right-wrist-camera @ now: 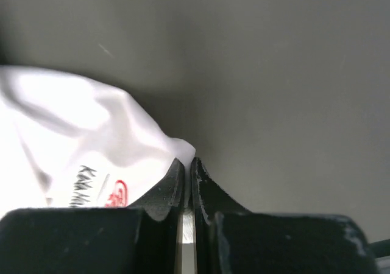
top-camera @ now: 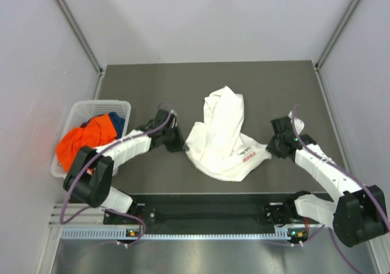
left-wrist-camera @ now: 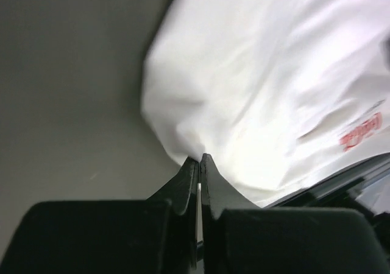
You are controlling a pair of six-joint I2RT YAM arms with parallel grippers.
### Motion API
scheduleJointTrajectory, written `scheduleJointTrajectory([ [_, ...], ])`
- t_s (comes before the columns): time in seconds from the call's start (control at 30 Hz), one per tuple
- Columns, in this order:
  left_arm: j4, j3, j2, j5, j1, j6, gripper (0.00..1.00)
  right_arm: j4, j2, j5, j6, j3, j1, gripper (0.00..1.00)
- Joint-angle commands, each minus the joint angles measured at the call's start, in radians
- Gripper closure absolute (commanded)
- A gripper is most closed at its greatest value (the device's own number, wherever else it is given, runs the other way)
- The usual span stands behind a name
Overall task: Fold and stack the t-shirts
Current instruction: Flatten the tshirt out
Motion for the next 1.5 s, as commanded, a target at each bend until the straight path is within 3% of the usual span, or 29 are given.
scheduleJointTrajectory([
  [0.0, -0.044, 0.347, 0.068, -0.036, 0.012, 0.048, 1.00, 0.026, 0.032, 0.104, -0.090, 0.238, -0.052, 1.00],
  [0.03, -0.086, 0.539, 0.089, -0.068, 0.017, 0.058, 1.00, 0.012, 0.049, 0.115, -0.115, 0.378, -0.084, 1.00],
  [0.1, -0.192, 0.727, 0.144, -0.103, 0.026, 0.071, 1.00, -0.025, 0.092, 0.124, -0.195, 0.534, -0.127, 1.00],
  [0.13, -0.225, 0.900, 0.161, -0.124, 0.028, 0.075, 1.00, -0.036, 0.106, 0.123, -0.224, 0.690, -0.135, 1.00],
  [0.23, -0.270, 1.106, 0.183, -0.215, 0.029, 0.075, 1.00, -0.106, 0.160, 0.104, -0.334, 0.965, -0.144, 1.00],
  [0.33, -0.283, 1.158, 0.151, -0.281, 0.031, 0.075, 1.00, -0.158, 0.160, 0.083, -0.408, 1.084, -0.146, 1.00],
  [0.5, -0.275, 1.035, 0.038, -0.293, 0.031, 0.075, 1.00, -0.223, 0.066, 0.066, -0.460, 1.004, -0.146, 1.00],
  [0.73, -0.290, 0.712, -0.087, -0.301, 0.107, 0.097, 1.00, -0.268, -0.092, -0.095, -0.434, 0.646, -0.144, 1.00],
  [0.87, -0.277, 0.600, -0.196, -0.297, 0.117, 0.098, 1.00, -0.309, -0.135, -0.046, -0.434, 0.561, -0.146, 1.00],
  [0.93, -0.234, 0.496, -0.225, -0.220, 0.115, 0.062, 1.00, -0.340, -0.130, 0.073, -0.393, 0.505, -0.146, 1.00],
  [1.07, -0.035, 0.256, -0.244, 0.014, 0.092, -0.030, 1.00, -0.305, -0.110, 0.106, -0.344, 0.392, -0.160, 1.00],
  [1.13, 0.074, 0.155, -0.225, 0.055, 0.063, -0.064, 1.00, -0.274, -0.110, 0.135, -0.322, 0.343, -0.179, 1.00],
  [1.27, 0.237, 0.109, -0.139, 0.125, -0.020, -0.050, 1.00, -0.251, -0.098, 0.172, -0.305, 0.315, -0.242, 1.00],
  [1.33, 0.344, 0.130, -0.099, 0.125, -0.087, -0.046, 1.00, -0.252, -0.093, 0.152, -0.319, 0.331, -0.267, 0.91],
  [1.4, 0.407, 0.151, -0.024, 0.138, -0.127, -0.053, 1.00, -0.257, -0.100, 0.086, -0.356, 0.360, -0.268, 0.61],
  [1.47, 0.469, 0.207, 0.075, 0.147, -0.188, -0.064, 1.00, -0.240, -0.136, -0.031, -0.416, 0.400, -0.265, 0.53],
])
